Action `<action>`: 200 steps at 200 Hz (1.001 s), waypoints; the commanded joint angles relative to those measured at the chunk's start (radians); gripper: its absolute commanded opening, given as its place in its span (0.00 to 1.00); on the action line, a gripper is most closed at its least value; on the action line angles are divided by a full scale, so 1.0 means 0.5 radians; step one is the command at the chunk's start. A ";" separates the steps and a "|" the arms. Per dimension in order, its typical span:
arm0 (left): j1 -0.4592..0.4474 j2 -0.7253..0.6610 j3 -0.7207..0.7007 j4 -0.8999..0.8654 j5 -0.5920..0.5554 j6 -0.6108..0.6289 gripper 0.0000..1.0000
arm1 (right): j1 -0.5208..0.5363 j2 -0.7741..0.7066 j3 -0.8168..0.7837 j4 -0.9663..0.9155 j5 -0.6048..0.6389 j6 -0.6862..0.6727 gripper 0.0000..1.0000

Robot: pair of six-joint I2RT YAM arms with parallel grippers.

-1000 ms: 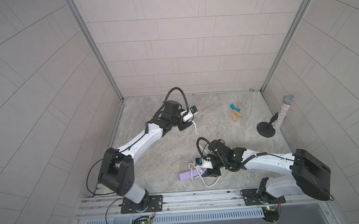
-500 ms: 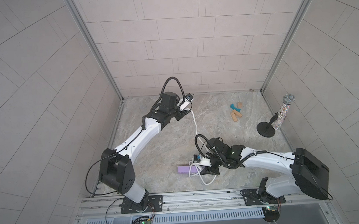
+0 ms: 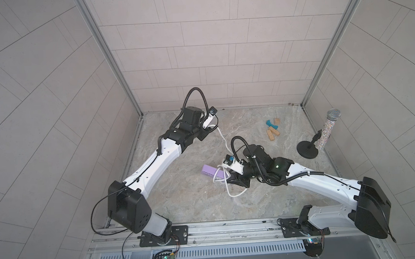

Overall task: Wrap the cord around the power strip
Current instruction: Pick up the power strip from the center of the board.

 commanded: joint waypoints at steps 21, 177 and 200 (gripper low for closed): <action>-0.024 -0.020 -0.149 0.018 0.002 -0.090 0.46 | -0.003 -0.164 0.110 0.104 -0.022 0.055 0.02; 0.269 0.370 -0.164 0.259 0.016 -0.128 0.44 | -0.485 -0.676 -0.115 0.410 -0.169 0.529 0.00; 0.328 0.414 -0.160 0.274 -0.025 -0.114 0.42 | -0.585 -0.701 -0.123 0.506 -0.360 0.642 0.00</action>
